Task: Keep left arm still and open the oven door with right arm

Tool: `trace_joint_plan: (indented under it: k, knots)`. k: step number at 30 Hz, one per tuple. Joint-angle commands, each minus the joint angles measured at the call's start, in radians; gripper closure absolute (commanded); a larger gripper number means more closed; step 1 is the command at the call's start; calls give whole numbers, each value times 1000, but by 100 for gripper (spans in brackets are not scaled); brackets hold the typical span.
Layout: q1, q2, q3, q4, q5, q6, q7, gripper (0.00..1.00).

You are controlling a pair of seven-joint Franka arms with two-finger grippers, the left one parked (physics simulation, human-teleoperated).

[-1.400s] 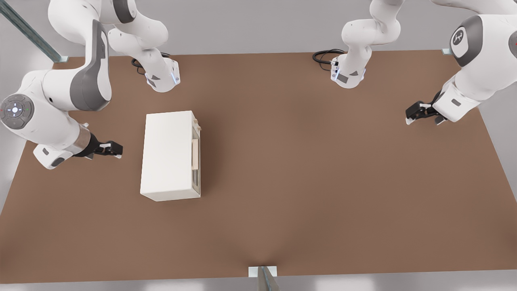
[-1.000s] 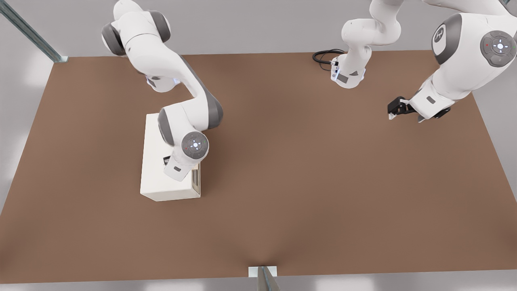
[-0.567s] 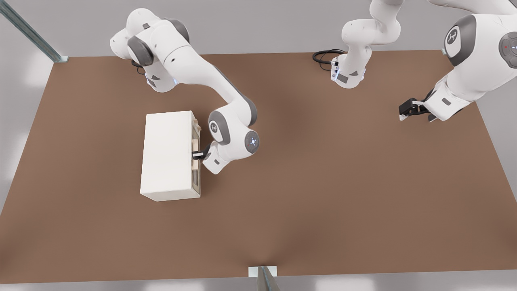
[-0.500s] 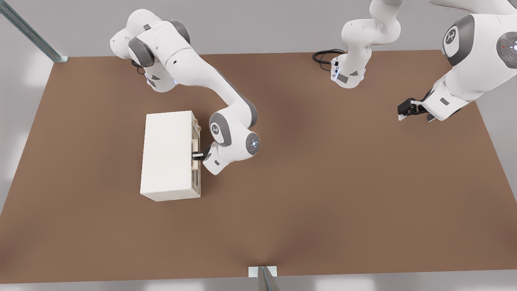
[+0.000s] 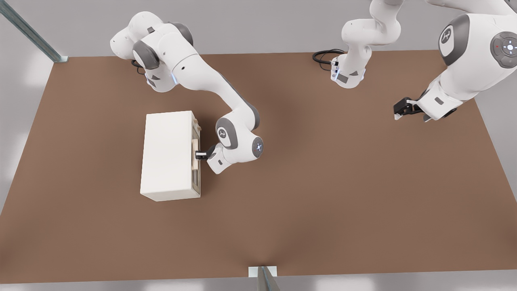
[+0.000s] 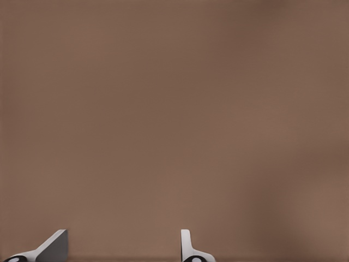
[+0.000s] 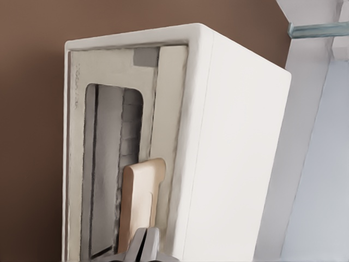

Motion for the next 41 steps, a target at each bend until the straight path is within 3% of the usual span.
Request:
trace_joint_plan:
  k: [1, 9, 10, 12, 13, 16, 17, 18, 21, 41]
  knots:
    - [0, 3, 0, -5, -1, -1, 109, 79]
    - [0, 0, 3, 45, 6, 17, 92, 79]
    - [-9, -5, 35, 84, 16, 57, 103, 79]
    - [-70, -40, 35, 128, 168, 126, 135, 79]
    - [-210, -125, 36, 113, 397, 177, 116, 79]
    - [-438, -378, 26, -63, 508, 201, -354, 79]
    - [-486, -419, 21, -93, 517, 197, -457, 43]
    - [-526, -471, 20, -146, 546, 200, -511, 0]
    - [-528, -540, -37, -142, 598, 191, -517, 0]
    - [-529, -531, -40, -123, 575, 197, -520, 0]
